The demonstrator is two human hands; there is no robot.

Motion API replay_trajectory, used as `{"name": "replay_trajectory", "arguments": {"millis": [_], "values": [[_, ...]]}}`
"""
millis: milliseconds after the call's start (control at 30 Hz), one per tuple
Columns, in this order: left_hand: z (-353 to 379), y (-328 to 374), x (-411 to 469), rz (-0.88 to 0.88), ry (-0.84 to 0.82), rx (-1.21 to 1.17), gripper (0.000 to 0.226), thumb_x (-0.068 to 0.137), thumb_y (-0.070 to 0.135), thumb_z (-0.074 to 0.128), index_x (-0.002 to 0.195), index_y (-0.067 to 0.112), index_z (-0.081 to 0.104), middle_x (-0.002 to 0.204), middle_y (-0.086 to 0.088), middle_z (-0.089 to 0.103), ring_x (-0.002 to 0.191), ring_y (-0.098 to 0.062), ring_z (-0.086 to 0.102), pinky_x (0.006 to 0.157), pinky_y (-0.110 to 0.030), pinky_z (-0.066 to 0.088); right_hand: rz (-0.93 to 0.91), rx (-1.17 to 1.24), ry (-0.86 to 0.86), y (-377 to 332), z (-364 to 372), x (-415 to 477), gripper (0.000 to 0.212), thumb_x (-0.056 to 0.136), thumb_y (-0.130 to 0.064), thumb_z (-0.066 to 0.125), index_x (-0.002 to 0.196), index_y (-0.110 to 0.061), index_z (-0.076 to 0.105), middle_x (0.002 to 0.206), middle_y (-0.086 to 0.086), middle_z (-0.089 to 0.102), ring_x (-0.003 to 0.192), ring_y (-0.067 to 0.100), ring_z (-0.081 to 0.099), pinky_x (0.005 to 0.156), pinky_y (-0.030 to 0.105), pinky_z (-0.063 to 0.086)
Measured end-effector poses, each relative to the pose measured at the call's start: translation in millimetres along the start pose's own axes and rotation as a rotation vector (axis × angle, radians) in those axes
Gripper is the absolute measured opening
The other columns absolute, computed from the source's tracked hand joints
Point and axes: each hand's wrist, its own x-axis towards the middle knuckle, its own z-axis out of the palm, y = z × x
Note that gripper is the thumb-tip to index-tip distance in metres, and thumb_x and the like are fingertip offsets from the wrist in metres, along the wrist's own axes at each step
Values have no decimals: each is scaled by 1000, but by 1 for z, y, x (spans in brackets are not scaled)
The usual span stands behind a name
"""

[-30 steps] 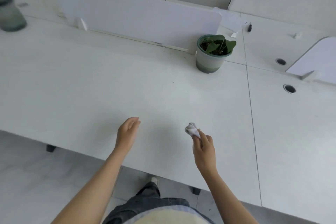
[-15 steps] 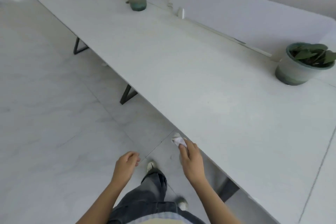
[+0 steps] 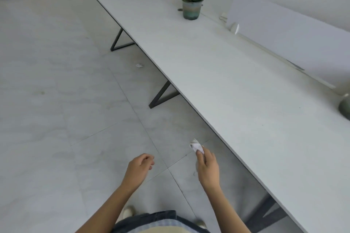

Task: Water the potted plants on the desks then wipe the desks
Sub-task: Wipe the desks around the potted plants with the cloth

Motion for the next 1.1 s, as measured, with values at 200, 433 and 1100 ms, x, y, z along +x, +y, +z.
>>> {"name": "replay_trajectory", "arguments": {"millis": [200,433,1100], "values": [[-119,-63,18,-85,157,-44,18,95,15,45,93,8,62,90,-9,65,78,-18,59,63,-17,40,-29,-34,-151,-64,126,-5,33,96,-26,38,123,-15,54,103,6,52,84,18,48,73,24,33],[-215,-117,33,-275,405,-224,23,94,13,44,101,2,62,94,-14,65,86,-27,60,72,-30,36,-176,-183,-393,-113,226,-14,34,97,-27,38,128,-22,50,113,3,50,85,13,49,68,17,34],[-270,-9,288,-252,227,-171,17,94,16,45,86,15,60,85,-3,64,77,-18,59,64,-18,43,-161,-221,-334,-236,319,249,36,97,-30,35,126,-15,51,105,8,54,76,12,49,62,19,36]]}}
